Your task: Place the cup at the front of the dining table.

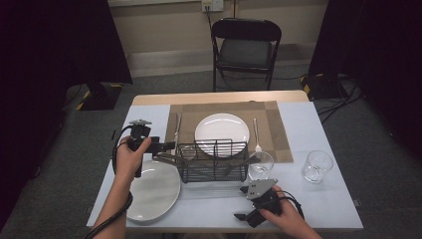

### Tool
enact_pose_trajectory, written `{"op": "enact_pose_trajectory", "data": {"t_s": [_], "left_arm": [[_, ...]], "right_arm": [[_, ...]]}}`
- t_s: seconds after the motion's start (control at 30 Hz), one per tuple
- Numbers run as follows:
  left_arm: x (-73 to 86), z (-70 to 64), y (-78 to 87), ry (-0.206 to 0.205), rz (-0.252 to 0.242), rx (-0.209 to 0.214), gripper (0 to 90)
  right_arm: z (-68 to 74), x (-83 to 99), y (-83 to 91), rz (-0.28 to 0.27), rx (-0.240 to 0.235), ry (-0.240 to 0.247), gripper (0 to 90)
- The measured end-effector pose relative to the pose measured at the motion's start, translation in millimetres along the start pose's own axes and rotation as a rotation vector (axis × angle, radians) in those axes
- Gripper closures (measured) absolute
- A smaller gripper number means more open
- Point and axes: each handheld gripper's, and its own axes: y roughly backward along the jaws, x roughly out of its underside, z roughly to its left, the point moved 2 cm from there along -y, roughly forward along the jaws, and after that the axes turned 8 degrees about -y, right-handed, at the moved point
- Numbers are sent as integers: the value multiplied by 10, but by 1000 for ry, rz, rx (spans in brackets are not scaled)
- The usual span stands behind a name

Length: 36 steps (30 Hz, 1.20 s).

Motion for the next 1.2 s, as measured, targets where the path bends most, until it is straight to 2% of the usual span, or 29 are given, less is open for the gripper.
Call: {"op": "enact_pose_trajectory", "data": {"t_s": [0.37, 0.73, 0.8, 1.2], "left_arm": [[114, 0, 27, 12, 10, 10, 179], [128, -50, 49, -3, 6, 21, 181], [130, -56, 56, -16, 10, 23, 181], [202, -93, 88, -19, 11, 34, 182]], "right_arm": [[0, 0, 0, 0, 1, 0, 139], [1, 0, 1, 1, 2, -1, 139], [1, 0, 1, 1, 1, -1, 139], [2, 0, 0, 0, 2, 0, 139]]}}
